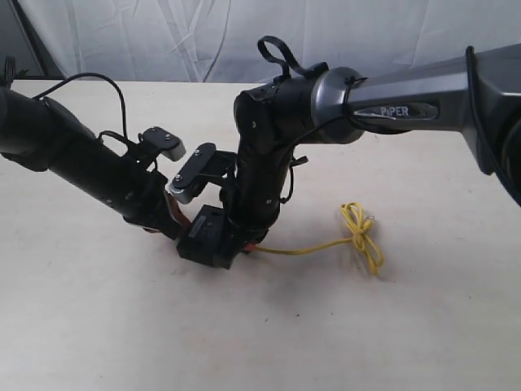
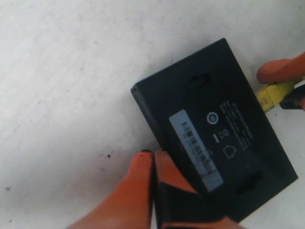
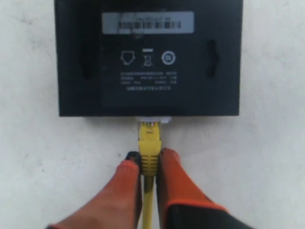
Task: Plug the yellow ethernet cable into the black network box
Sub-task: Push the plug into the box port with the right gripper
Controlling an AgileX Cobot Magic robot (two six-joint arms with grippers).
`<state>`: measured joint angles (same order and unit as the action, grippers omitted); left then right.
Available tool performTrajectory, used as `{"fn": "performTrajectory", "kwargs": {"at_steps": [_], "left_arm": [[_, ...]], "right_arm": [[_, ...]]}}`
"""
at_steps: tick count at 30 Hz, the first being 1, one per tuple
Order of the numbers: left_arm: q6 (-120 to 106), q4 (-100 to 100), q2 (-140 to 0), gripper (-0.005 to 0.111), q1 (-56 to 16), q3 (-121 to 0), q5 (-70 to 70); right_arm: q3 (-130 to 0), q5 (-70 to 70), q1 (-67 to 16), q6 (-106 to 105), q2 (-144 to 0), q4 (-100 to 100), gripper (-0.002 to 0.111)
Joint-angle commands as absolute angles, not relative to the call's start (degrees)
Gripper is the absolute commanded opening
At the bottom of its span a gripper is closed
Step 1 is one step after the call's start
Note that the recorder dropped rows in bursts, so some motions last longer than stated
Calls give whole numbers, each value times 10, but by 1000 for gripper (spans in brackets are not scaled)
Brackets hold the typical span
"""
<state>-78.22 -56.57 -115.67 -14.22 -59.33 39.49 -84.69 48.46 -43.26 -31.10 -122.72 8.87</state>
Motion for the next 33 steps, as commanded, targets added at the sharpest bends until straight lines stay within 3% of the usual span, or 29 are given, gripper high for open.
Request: {"fn": "performTrajectory", "kwargs": {"at_steps": [1, 28, 31, 33], "left_arm": [[-786, -576, -1150, 0, -149, -590, 437], [-786, -583, -1150, 0, -149, -590, 435], [-786, -582, -1150, 0, -149, -590, 432], [-785, -582, -1150, 0, -149, -590, 430]], "right_arm": [[-860, 407, -434, -315, -1225, 120, -1], [-860, 455, -434, -337, -1227, 26, 0], [-860, 466, -434, -341, -1226, 26, 12], [-860, 468, -434, -341, -1224, 25, 27]]}}
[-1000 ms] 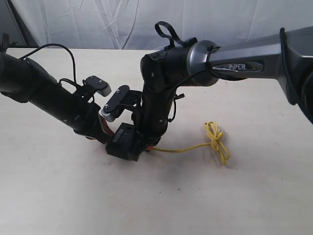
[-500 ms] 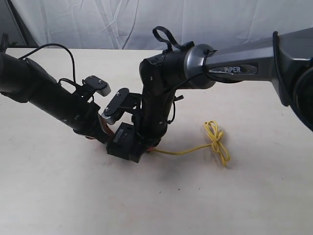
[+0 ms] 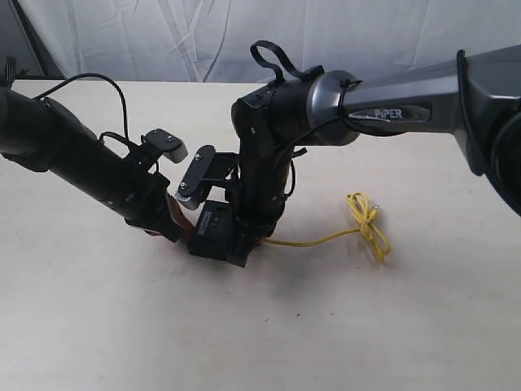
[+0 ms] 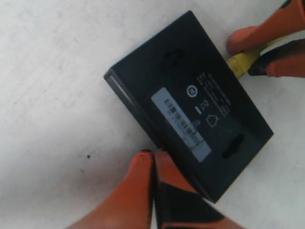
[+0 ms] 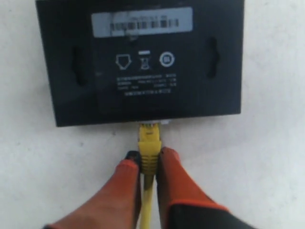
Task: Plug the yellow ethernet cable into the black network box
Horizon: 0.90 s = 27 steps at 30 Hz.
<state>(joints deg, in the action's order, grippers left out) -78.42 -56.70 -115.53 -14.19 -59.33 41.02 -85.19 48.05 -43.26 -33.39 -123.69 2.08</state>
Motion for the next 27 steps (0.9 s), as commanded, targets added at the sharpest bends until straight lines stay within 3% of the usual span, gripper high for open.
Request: {"fn": "performTrajectory", "kwargs": {"at_steps": [1, 6, 14, 16, 18, 19, 27], "left_arm": [[-785, -582, -1150, 0, -149, -590, 430], [-784, -582, -1150, 0, -149, -590, 419], [-737, -548, -1098, 0, -117, -590, 406], [-688, -526, -1073, 0, -102, -590, 408], [-639, -497, -1046, 0, -99, -590, 409], [-605, -480, -1028, 0, -99, -590, 409], [-415, -290, -944, 0, -99, -580, 404]], "right_arm": [[-860, 468, -434, -341, -1223, 25, 35], [-860, 488, -434, -341, -1217, 14, 58], [-860, 556, -434, -309, -1165, -65, 57], [-860, 582, -434, -277, -1159, -112, 40], [-860, 610, -434, -244, -1154, -140, 8], [-860, 624, -433, -230, -1150, -152, 0], [-860, 635, -343, -194, -1112, -90, 0]]}}
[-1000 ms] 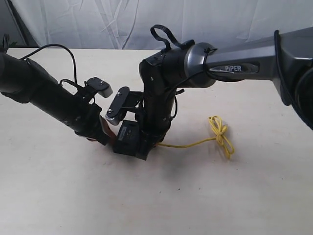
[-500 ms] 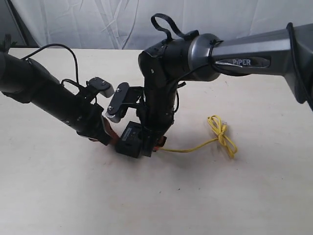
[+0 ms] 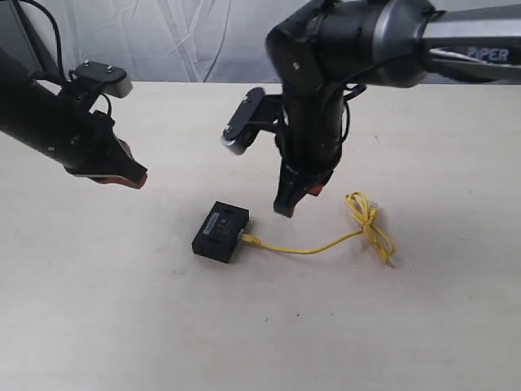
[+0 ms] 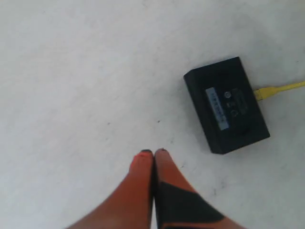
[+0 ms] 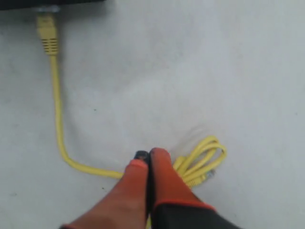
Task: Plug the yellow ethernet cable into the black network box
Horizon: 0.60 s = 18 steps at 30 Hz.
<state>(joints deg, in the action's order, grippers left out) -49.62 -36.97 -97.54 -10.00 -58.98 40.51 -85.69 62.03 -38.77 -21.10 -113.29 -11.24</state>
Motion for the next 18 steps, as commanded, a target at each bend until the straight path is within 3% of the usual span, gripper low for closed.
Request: {"fn": "performTrajectory", "kwargs": {"at_steps": [1, 12, 18], "left_arm": [[-400, -271, -934, 0, -99, -579, 404], [-318, -157, -859, 0, -95, -576, 451], [-311, -158, -837, 0, -53, -575, 478]], "right_arm": [[-860, 638, -331, -191, -1107, -84, 0], [-777, 606, -220, -161, -1011, -70, 0], [-706, 584, -147, -160, -953, -70, 0]]}}
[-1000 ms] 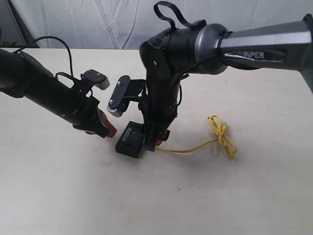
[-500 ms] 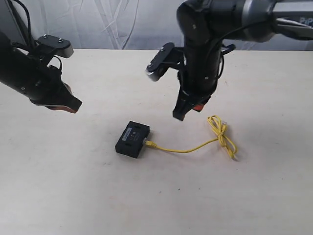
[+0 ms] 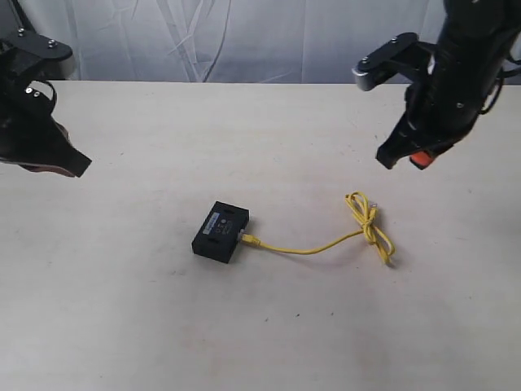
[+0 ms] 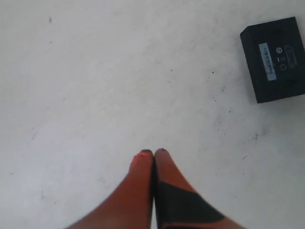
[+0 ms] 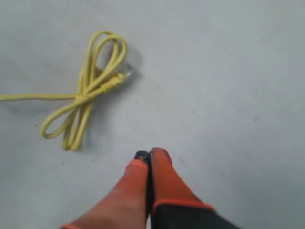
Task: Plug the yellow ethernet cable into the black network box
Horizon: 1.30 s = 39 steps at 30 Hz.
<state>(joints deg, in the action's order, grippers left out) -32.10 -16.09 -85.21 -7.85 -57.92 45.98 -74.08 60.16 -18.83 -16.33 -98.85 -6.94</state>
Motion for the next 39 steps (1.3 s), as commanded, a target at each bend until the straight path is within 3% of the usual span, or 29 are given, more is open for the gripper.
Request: {"fn": "performTrajectory", "kwargs": {"at_steps": [1, 15, 29, 39], "left_arm": [[-297, -158, -832, 0, -45, -575, 478], [-269, -146, -676, 0, -30, -529, 387], [-270, -205, -420, 0, -30, -360, 215], [-271, -227, -304, 0, -30, -270, 145]], "right_arm": [[-693, 578, -134, -157, -943, -70, 0], [-553, 388, -8, -82, -726, -57, 0], [-360, 150, -6, -58, -436, 0, 0], [-260, 92, -6, -58, -288, 0, 0]]}}
